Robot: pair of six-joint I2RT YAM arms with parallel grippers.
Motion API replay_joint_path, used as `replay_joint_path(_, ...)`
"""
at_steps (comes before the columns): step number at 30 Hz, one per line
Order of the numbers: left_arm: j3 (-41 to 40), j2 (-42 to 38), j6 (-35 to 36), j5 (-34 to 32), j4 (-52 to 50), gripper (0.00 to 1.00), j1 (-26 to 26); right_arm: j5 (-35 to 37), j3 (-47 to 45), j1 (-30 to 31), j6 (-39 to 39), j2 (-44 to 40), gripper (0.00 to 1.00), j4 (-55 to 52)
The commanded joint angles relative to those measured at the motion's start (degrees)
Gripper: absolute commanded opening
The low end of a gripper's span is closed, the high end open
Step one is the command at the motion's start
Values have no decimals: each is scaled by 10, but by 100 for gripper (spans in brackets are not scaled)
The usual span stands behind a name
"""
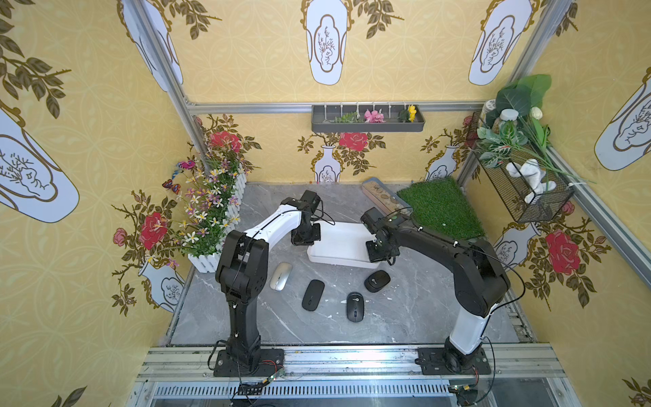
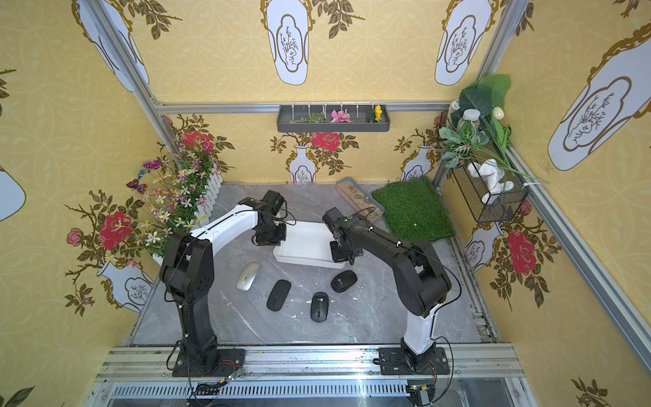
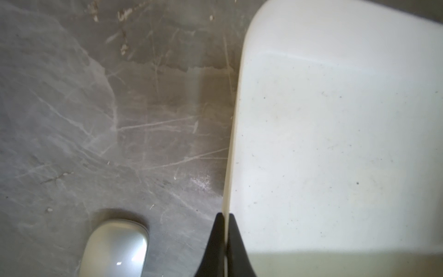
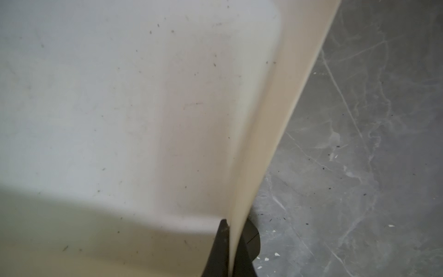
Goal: Put the mouse in the storage box
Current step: Move the storage box to the center of the board.
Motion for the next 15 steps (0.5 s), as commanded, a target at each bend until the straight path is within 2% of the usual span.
replay_joint_path(1,-38,-16,-30,48,98,0,-23,-54,-25,12,-14,-18,0,85)
replay_joint_path(7,-94,-25,-40,41,128,0,-30,-48,-49,14,-15,-16,1,115)
replay_joint_path(15,-98,-3,-34,30,137,0,-33,-48,-71,14,-16,1,4,153)
